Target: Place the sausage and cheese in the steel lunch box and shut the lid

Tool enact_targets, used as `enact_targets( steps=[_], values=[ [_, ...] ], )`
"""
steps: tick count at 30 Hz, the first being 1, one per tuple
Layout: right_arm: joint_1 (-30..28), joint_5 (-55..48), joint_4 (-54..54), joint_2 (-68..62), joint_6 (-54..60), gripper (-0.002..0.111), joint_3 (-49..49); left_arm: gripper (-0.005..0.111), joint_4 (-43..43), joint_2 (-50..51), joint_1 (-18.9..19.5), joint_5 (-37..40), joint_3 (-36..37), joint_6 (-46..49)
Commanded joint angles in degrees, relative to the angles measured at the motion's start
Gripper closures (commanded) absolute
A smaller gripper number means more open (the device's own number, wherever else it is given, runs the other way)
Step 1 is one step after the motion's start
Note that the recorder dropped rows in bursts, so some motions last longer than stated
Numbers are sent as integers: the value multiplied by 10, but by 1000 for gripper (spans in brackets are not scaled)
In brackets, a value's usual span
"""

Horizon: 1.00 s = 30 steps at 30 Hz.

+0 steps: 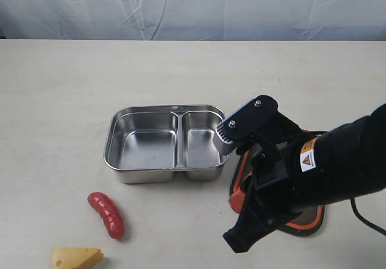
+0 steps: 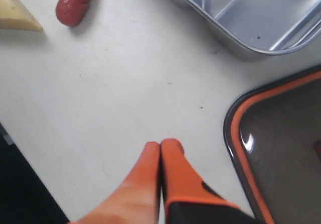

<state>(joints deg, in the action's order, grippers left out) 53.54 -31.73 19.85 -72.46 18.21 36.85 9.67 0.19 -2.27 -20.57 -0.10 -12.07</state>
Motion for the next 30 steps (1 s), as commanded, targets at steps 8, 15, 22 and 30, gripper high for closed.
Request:
enact_targets(
  steps=[8, 15, 22, 30],
  values=[
    [2, 45, 13, 10, 0, 107, -21, 107, 162, 36, -3, 42, -70, -538],
    [2, 66, 27, 34, -31, 107, -21, 107, 528, 266, -8, 76, -229, -667],
    [-22, 69, 13, 106, -80, 107, -21, 107, 846, 532, -8, -25, -323, -781],
    [-122, 49, -164, 294, -234, 107, -21, 107, 893, 729, -9, -211, -335, -806]
  ],
)
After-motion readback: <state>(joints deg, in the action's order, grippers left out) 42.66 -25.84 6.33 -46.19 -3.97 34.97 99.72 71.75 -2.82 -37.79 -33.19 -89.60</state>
